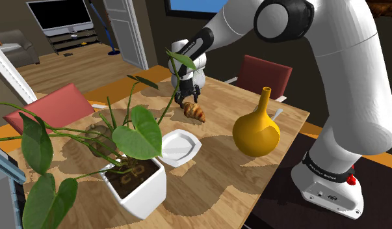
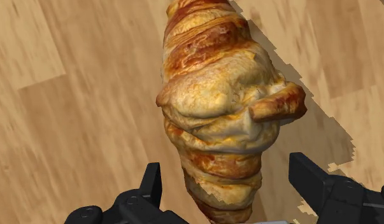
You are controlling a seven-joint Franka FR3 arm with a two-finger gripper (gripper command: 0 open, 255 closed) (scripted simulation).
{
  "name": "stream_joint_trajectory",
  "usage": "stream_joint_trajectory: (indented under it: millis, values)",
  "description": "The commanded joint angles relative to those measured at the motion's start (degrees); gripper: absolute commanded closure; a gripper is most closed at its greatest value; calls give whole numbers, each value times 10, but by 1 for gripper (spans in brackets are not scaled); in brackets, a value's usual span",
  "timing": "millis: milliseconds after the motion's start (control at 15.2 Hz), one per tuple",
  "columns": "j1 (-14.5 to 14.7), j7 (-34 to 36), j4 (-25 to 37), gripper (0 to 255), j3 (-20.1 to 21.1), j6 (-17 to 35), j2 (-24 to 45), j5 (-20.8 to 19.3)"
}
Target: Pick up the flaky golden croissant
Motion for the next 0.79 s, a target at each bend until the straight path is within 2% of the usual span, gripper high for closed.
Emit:
stream_joint_trajectory:
  millis: [0,132,198,726]
  values:
    - [0,-1,1,0,1,13,13,1]
    - [0,-1,1,0,1,13,13,1]
    - [0,0,2,255,1,12,14,1]
    - [0,-1,2,255,1,12,14,1]
